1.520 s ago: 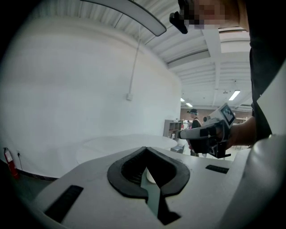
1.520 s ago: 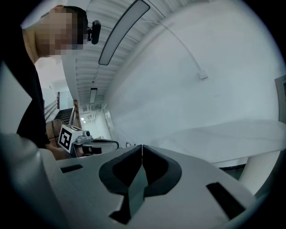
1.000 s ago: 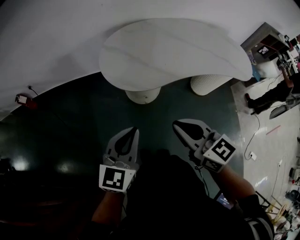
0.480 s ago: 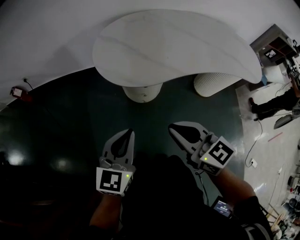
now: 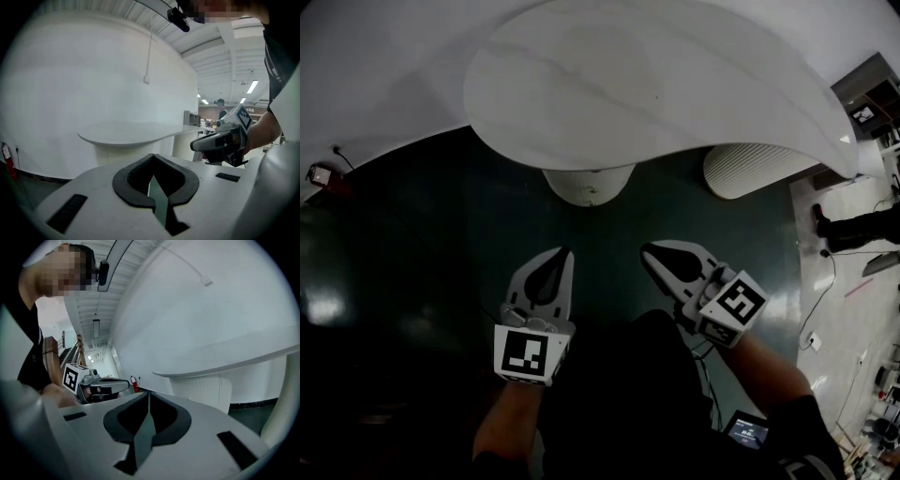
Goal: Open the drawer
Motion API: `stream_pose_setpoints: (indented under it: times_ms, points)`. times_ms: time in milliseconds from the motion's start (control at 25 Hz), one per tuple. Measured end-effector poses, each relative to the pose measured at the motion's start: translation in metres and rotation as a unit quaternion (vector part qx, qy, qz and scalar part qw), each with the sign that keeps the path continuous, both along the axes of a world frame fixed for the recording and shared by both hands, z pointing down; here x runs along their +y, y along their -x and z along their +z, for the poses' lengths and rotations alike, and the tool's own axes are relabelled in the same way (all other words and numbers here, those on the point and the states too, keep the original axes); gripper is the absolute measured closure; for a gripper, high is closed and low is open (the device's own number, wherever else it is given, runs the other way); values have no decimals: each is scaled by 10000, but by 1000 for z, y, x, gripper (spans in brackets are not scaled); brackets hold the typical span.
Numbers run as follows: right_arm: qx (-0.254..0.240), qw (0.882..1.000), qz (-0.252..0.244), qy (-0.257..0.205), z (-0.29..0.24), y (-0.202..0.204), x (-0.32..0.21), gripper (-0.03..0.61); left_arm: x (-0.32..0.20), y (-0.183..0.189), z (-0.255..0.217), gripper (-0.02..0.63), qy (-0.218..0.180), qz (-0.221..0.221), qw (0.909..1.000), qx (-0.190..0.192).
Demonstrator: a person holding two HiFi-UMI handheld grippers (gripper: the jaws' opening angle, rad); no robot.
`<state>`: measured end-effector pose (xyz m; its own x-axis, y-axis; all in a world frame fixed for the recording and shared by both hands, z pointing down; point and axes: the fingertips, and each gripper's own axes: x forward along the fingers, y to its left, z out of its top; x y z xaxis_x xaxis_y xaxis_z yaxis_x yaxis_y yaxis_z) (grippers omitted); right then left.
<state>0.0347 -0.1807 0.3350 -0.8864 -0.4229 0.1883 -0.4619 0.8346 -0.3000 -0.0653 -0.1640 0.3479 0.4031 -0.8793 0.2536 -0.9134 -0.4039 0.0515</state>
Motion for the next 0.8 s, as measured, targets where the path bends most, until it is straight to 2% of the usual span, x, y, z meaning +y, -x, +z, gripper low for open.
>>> stream_pose_setpoints:
  times_ms: [200, 400, 520, 800]
  points:
    - [130, 9999, -12, -84, 64, 8, -24, 560, -15, 10, 61, 607, -8, 7, 10000, 28]
    - [122, 9988, -181, -437, 122, 16, -34, 560, -12, 15, 125, 608, -3, 87, 10000, 39]
    - [379, 9971, -254, -610, 154, 17, -40, 560, -10, 19, 155, 609, 8, 64, 9999, 77]
    - [334, 9958, -75, -855, 184, 19, -71, 554, -9, 16, 197, 607, -82, 78, 9999, -21]
